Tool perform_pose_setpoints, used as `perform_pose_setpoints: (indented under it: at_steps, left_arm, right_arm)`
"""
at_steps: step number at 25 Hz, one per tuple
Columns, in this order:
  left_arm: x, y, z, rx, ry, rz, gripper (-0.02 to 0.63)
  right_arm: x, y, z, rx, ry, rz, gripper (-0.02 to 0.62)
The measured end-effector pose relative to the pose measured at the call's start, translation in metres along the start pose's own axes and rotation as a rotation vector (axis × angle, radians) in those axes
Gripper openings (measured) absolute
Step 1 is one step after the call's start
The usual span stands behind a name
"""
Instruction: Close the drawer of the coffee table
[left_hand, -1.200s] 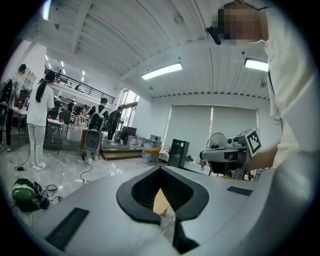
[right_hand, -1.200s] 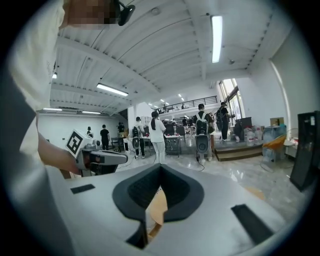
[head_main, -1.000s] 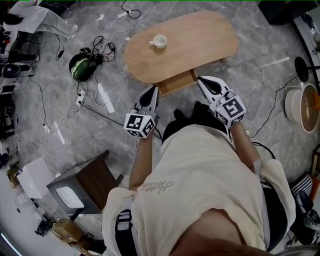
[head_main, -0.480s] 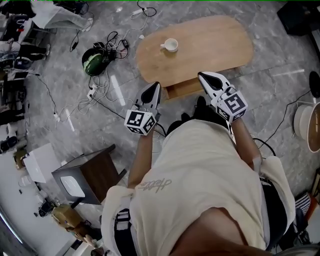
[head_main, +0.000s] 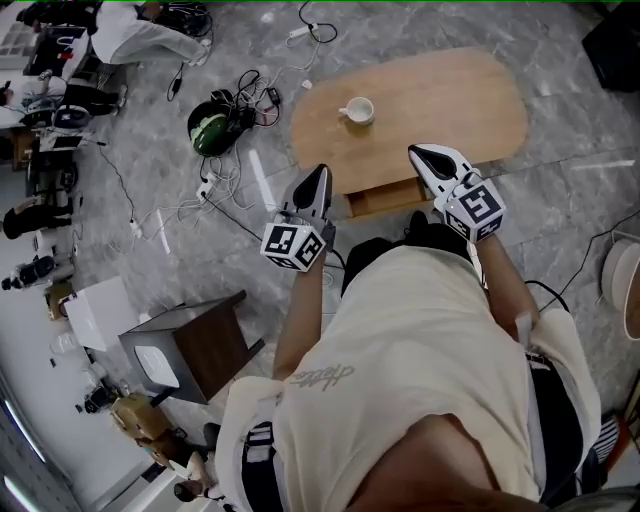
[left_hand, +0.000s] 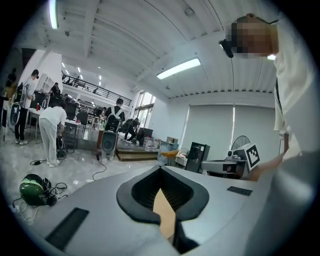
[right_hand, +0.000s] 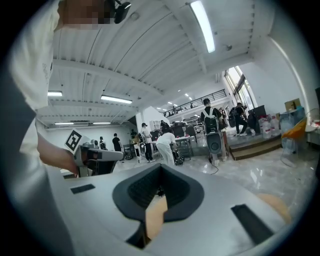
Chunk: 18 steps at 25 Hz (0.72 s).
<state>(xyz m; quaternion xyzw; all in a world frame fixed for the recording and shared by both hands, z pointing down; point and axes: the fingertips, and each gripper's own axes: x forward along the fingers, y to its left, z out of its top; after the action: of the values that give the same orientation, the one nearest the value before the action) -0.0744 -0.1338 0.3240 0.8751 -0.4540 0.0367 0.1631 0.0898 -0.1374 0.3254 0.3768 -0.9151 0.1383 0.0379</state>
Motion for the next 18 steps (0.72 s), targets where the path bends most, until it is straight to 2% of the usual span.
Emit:
perform_pose_setpoints:
  at_steps: [9,14,18]
  left_arm:
    - [0.017,0.012,-0.027,-0.011,0.073,0.02,0.005]
    - [0.023,0.016,-0.038,-0.004,0.111,-0.017,0.005]
    - [0.041,0.03,-0.049,-0.011,0.137,-0.045,0.005]
  right_arm:
    - [0.02,-0.016,-0.022,0.037,0.053,0.027,-0.003]
    - [0.02,-0.011,-0.036,0.061,0.091,-0.002,-0.003]
    - [0.029,-0.016,-0.061,0.092,0.172,-0.016,-0.003]
